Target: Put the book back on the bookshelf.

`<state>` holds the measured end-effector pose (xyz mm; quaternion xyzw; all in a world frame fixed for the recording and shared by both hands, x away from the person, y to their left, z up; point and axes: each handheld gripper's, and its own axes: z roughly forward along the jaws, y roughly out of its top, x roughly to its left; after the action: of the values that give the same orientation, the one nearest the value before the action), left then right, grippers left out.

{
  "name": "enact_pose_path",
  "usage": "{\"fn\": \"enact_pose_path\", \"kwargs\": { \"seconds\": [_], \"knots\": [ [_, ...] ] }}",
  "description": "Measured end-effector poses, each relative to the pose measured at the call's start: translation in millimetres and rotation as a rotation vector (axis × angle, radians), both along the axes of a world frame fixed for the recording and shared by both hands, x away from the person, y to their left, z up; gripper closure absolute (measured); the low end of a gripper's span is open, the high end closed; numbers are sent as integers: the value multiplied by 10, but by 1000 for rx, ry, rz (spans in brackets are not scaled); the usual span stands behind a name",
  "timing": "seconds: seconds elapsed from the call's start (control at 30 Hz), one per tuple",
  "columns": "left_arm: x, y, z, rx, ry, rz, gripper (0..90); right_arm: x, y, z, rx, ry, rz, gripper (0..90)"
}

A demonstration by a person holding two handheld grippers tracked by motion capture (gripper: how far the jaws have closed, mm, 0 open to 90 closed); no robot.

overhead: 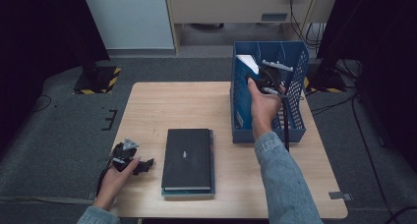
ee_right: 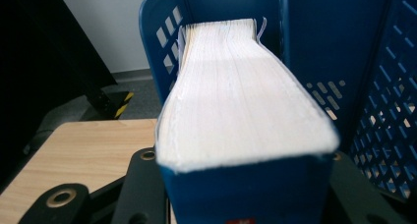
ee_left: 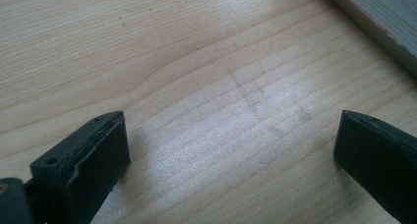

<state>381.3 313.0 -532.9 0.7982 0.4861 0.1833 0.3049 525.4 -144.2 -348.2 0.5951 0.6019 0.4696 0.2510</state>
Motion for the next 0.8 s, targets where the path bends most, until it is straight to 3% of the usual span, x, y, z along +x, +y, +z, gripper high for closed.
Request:
{"fn": "enact_pose_path", "kwargs": {
  "seconds": [0.8],
  "knots": [
    [1, 3, 6, 6, 6, -4, 0, -367, 0, -39, -57, 59, 59, 567]
  ]
}}
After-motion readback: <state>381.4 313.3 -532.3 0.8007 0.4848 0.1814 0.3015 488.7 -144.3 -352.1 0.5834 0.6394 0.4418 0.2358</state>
